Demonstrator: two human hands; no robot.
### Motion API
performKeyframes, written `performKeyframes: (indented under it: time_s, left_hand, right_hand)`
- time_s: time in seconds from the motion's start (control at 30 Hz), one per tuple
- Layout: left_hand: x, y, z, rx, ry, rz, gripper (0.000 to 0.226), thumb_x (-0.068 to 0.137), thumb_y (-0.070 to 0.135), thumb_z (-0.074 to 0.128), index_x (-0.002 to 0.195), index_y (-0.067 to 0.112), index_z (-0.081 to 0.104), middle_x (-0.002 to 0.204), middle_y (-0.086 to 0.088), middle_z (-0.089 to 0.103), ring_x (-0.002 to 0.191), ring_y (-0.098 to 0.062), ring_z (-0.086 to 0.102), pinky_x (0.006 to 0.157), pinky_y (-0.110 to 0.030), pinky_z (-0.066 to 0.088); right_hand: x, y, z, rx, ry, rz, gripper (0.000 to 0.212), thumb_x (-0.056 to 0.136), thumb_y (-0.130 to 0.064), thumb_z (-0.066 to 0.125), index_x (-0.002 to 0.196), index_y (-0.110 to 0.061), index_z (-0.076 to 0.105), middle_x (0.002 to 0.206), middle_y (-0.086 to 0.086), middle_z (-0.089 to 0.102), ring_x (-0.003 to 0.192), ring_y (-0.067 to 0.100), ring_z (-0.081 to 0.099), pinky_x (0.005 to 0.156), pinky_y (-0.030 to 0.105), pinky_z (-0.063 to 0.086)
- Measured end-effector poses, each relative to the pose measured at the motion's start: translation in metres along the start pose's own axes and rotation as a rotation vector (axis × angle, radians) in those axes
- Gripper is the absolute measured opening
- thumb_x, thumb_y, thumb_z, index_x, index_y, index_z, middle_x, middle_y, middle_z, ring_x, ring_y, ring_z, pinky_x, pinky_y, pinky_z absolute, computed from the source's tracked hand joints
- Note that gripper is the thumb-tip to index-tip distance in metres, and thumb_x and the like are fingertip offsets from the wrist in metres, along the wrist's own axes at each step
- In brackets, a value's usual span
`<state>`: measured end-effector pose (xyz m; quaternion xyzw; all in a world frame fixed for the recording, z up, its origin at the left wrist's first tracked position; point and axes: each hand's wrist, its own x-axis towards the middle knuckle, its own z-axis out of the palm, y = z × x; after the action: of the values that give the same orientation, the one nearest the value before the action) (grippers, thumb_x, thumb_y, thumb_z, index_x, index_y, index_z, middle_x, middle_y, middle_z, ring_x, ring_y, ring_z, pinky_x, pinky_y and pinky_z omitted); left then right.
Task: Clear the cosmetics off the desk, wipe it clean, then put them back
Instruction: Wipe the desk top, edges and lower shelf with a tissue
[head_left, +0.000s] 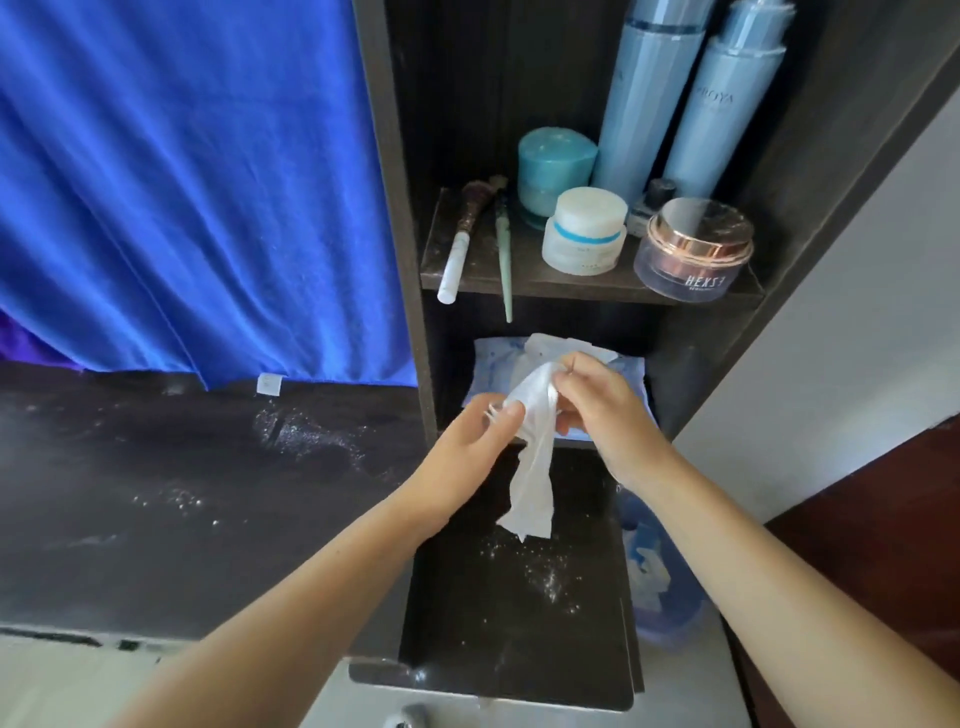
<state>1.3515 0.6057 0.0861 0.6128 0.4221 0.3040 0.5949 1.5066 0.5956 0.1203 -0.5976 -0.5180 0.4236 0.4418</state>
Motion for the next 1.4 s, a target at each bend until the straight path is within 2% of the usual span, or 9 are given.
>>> performKeyframes:
  time_s: [0.1, 0.23, 0.57, 0.77, 0.97, 1.13, 1.23, 1.3, 1.4]
  left_hand:
    - [-0.026, -0.009, -0.022, -0.167, 0.010, -0.089, 0.049, 0.084, 0.042, 0.053, 0.101, -0.004, 0.054, 0.109, -0.015, 0.066, 0.104, -0.017, 0.063, 0.096, -0.037, 0.047]
    - [-0.055, -0.028, -0.062, -0.225, 0.103, -0.061, 0.025, 0.082, 0.026, 0.060, 0.082, 0.003, 0.052, 0.086, -0.010, 0.062, 0.090, -0.019, 0.063, 0.096, -0.044, 0.048]
    - [-0.102, -0.109, -0.173, -0.012, 0.127, -0.252, 0.012, 0.090, 0.008, 0.051, 0.098, 0.004, 0.061, 0.081, -0.005, 0.066, 0.073, -0.017, 0.064, 0.073, -0.036, 0.058]
    - [-0.095, -0.167, -0.207, 0.462, 0.244, -0.193, 0.027, 0.090, 0.017, 0.053, 0.116, 0.011, 0.050, 0.099, -0.004, 0.055, 0.089, -0.021, 0.054, 0.079, -0.028, 0.043]
    - [-0.138, -0.217, -0.287, 0.883, 0.373, 0.085, 0.037, 0.087, 0.025, 0.040, 0.114, 0.004, 0.055, 0.112, -0.015, 0.058, 0.102, -0.035, 0.053, 0.094, -0.046, 0.041]
    - [-0.151, -0.247, -0.344, 1.054, 0.481, -0.052, 0.052, 0.086, 0.031, 0.030, 0.124, 0.001, 0.047, 0.133, -0.018, 0.047, 0.126, -0.034, 0.040, 0.110, -0.051, 0.016]
    - [-0.148, -0.246, -0.344, 1.085, 0.484, -0.093, 0.052, 0.087, 0.031, 0.027, 0.125, 0.001, 0.048, 0.136, -0.017, 0.046, 0.130, -0.032, 0.037, 0.111, -0.051, 0.015]
    - [-0.148, -0.245, -0.342, 1.104, 0.472, -0.099, 0.051, 0.088, 0.030, 0.026, 0.123, 0.002, 0.050, 0.135, -0.016, 0.048, 0.129, -0.031, 0.038, 0.111, -0.051, 0.018]
    - [-0.149, -0.245, -0.343, 1.101, 0.469, -0.084, 0.049, 0.087, 0.027, 0.026, 0.119, 0.001, 0.054, 0.132, -0.017, 0.050, 0.127, -0.033, 0.040, 0.110, -0.051, 0.023]
  right_hand:
    - [-0.014, -0.002, 0.037, -0.040, -0.077, -0.035, 0.019, 0.093, -0.009, 0.040, 0.080, -0.007, 0.052, 0.071, -0.001, 0.054, 0.067, 0.002, 0.054, 0.064, 0.016, 0.047]
    - [-0.024, 0.011, 0.083, 0.012, -0.009, 0.099, 0.019, 0.094, -0.017, 0.040, 0.080, -0.015, 0.053, 0.079, 0.004, 0.058, 0.076, 0.011, 0.057, 0.075, 0.029, 0.049]
    - [-0.054, 0.054, 0.208, -0.338, 0.198, 0.222, 0.016, 0.098, -0.025, 0.038, 0.097, -0.014, 0.049, 0.084, 0.002, 0.056, 0.067, 0.010, 0.050, 0.054, 0.021, 0.037]
    - [-0.055, 0.104, 0.268, -0.653, 0.433, 0.280, 0.035, 0.098, -0.019, 0.036, 0.131, -0.009, 0.043, 0.135, 0.014, 0.047, 0.119, 0.028, 0.048, 0.096, 0.038, 0.043]
    - [-0.046, 0.133, 0.350, -0.994, 0.154, 0.414, 0.063, 0.096, -0.048, 0.019, 0.147, -0.013, 0.009, 0.155, 0.023, -0.001, 0.144, 0.033, -0.010, 0.116, 0.046, -0.005]
    - [-0.039, 0.117, 0.447, -1.103, -0.110, -0.057, 0.057, 0.087, -0.043, 0.027, 0.137, -0.021, 0.042, 0.143, 0.020, 0.042, 0.136, 0.033, 0.035, 0.111, 0.054, 0.025]
    - [-0.052, 0.119, 0.431, -1.133, -0.360, -0.313, 0.050, 0.090, -0.038, 0.033, 0.137, -0.023, 0.043, 0.144, 0.009, 0.043, 0.136, 0.022, 0.037, 0.110, 0.046, 0.020]
    - [-0.052, 0.139, 0.382, -1.192, -0.235, -0.272, 0.049, 0.092, -0.037, 0.033, 0.137, -0.022, 0.043, 0.145, 0.007, 0.042, 0.136, 0.021, 0.037, 0.109, 0.046, 0.024]
    - [-0.048, 0.158, 0.301, -1.180, 0.138, 0.129, 0.057, 0.091, -0.038, 0.021, 0.142, -0.015, 0.034, 0.150, 0.014, 0.033, 0.140, 0.029, 0.028, 0.109, 0.054, 0.028]
